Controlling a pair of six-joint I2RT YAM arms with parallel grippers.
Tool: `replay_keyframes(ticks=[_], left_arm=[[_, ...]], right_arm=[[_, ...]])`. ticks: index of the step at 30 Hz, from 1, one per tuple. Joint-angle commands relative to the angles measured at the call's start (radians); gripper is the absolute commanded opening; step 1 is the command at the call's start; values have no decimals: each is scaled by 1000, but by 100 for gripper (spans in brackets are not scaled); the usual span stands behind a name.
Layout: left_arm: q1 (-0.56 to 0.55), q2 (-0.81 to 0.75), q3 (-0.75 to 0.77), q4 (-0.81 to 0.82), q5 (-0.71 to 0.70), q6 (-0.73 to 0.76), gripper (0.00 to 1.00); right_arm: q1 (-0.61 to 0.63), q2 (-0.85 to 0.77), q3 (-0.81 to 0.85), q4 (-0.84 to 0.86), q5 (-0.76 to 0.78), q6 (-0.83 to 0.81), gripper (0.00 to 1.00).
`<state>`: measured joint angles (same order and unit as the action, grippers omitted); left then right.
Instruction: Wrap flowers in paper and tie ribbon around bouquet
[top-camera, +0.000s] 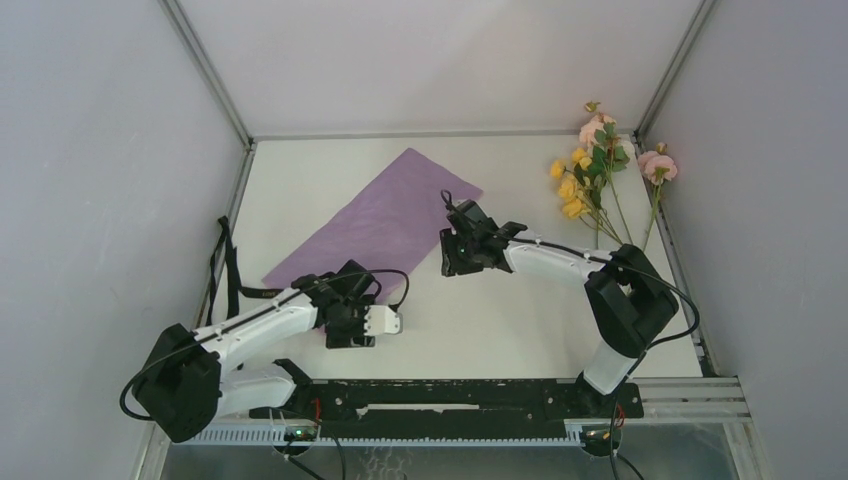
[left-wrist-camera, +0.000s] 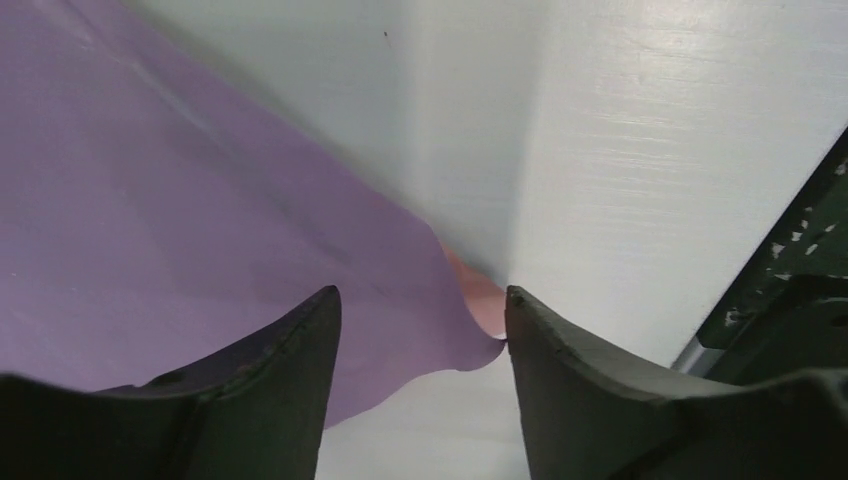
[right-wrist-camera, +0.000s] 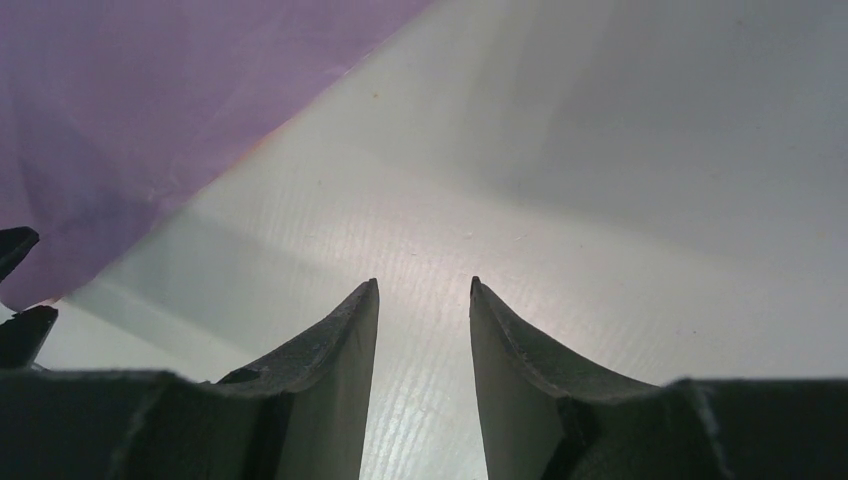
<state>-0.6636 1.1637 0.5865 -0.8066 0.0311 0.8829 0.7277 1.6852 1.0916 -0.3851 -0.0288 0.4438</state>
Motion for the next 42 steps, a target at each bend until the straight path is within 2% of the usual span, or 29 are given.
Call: replay_keyframes(ticks=[1, 7, 11, 14, 16, 17, 20, 22, 26, 28, 30, 31, 33, 36, 39, 42], left_arm=[[-1, -34, -21, 51, -28, 38, 63], [-2, -11, -37, 25, -68, 34, 61], [0, -6, -49, 30, -133, 28, 48], [0, -1, -48, 36, -141, 10, 29], [0, 9, -33, 37, -146, -14, 7], [1, 12, -21, 39, -156, -31, 1], [10, 8, 40, 59, -199, -102, 0], [31, -7, 125, 62, -180, -166, 0], [109, -56, 376, 27, 47, -305, 0], [151, -56, 501, 0, 179, -366, 0], [210, -53, 599, 3, 295, -451, 0], [247, -53, 635, 19, 345, -504, 0], [365, -61, 676, 74, 467, -671, 0], [606, -78, 622, 216, 587, -855, 0], [849, -77, 485, 397, 621, -1008, 0], [1041, -26, 360, 478, 634, -1093, 0]], right_arm=[[3, -17, 7, 26, 29, -3, 47], [6, -23, 6, 25, 29, -7, 47], [8, -30, 6, 15, 29, -15, 47], [11, -33, 7, 7, 29, -20, 47], [15, -39, 7, 1, 29, -24, 47], [18, -44, 5, -2, 29, -29, 48], [30, -76, 6, -8, 21, -46, 51], [29, -102, 3, -1, -6, -43, 54], [-6, -176, -60, 106, -132, 33, 65], [-33, -208, -110, 175, -190, 92, 77], [-55, -231, -153, 222, -205, 143, 95], [-65, -238, -169, 230, -194, 161, 98], [-92, -253, -205, 229, -165, 190, 98], [-149, -293, -272, 270, -166, 236, 98], [-190, -306, -317, 299, -136, 255, 98], [-217, -267, -325, 330, -147, 262, 98]])
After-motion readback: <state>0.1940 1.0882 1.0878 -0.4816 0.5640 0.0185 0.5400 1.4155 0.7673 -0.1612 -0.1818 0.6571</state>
